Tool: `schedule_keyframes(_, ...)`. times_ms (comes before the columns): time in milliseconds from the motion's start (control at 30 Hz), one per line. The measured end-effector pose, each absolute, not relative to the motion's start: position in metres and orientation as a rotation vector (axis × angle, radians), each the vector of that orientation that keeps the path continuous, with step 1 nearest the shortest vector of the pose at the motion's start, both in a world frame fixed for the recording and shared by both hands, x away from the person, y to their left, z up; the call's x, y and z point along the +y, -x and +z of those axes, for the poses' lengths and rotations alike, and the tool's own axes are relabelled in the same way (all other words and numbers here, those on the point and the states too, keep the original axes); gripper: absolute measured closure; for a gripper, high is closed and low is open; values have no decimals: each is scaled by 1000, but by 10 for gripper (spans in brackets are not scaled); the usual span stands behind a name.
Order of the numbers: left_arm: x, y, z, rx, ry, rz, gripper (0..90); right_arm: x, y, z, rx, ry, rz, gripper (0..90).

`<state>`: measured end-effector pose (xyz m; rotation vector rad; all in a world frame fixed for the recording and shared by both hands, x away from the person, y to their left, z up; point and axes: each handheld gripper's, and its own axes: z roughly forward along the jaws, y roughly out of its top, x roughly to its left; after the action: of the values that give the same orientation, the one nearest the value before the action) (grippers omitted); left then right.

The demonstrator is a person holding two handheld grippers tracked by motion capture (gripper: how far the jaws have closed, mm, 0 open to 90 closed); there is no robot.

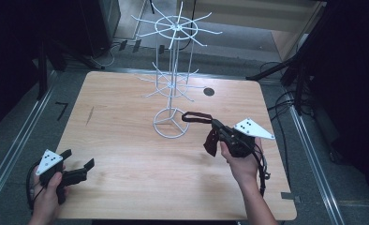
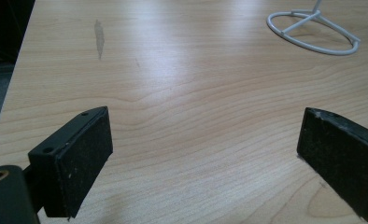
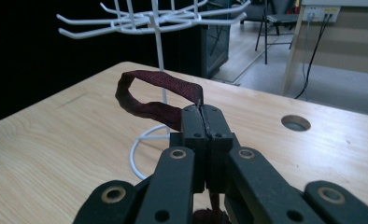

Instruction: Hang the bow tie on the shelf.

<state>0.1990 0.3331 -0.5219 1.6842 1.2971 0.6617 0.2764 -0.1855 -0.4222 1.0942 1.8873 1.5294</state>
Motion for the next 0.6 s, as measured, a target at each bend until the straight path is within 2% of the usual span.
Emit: schedule_keyframes(600,334,-200,-522,1302,-1684,651,42,-166,-287,-396,1858,-1035,1574,900)
